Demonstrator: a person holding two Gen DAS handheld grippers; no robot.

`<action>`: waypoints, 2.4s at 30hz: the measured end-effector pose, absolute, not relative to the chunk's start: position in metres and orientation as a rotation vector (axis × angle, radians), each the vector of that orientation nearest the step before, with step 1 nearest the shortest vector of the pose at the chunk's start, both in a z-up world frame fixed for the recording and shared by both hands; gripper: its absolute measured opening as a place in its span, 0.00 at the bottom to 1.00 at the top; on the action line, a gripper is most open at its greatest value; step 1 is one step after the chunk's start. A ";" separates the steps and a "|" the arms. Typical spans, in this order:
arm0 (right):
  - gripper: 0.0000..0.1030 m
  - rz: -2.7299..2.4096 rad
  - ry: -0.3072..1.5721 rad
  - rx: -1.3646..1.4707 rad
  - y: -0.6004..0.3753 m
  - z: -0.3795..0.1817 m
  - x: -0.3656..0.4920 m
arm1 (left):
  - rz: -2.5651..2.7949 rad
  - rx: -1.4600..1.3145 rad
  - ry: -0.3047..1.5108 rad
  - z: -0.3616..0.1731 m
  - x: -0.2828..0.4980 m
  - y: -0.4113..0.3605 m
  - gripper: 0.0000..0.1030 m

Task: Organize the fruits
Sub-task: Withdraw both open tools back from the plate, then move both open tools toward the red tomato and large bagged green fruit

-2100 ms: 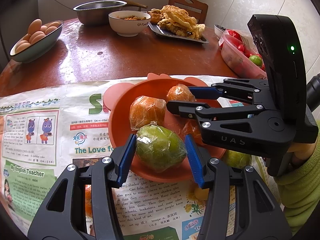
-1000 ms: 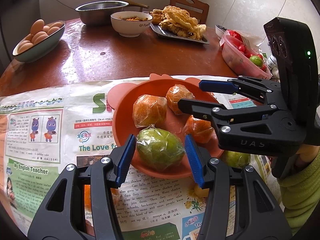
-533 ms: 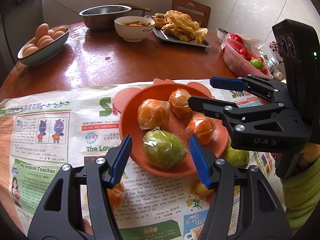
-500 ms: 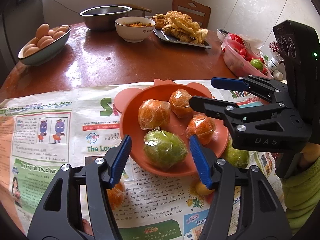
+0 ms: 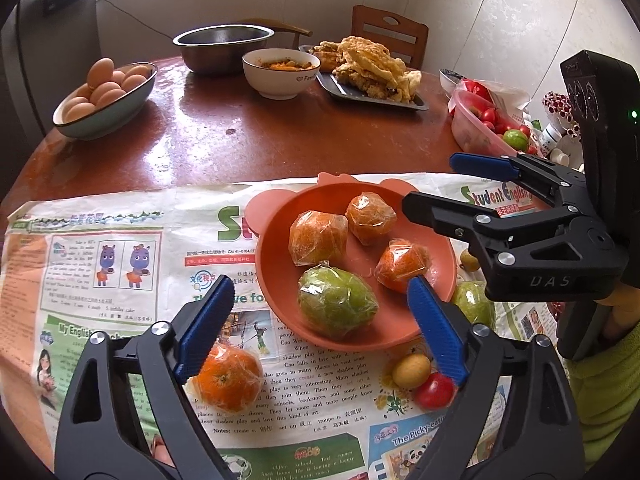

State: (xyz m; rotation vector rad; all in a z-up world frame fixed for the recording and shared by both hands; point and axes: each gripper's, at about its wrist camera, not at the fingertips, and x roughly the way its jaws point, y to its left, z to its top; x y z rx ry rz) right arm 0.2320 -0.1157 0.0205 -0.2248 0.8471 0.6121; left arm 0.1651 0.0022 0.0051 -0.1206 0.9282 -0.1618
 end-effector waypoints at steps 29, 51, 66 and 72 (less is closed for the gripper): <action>0.93 0.567 0.788 -0.203 -0.134 0.050 0.210 | -0.121 -0.107 0.891 0.022 0.146 0.000 0.91; 0.96 0.544 0.715 -0.201 -0.156 0.081 0.165 | -0.137 -0.093 0.851 0.040 0.111 -0.011 0.91; 0.96 0.533 0.733 -0.205 -0.171 0.072 0.134 | -0.168 -0.056 0.877 0.028 0.090 -0.032 0.91; 0.96 0.522 0.739 -0.213 -0.176 0.067 0.125 | -0.178 -0.043 0.886 0.024 0.085 -0.040 0.91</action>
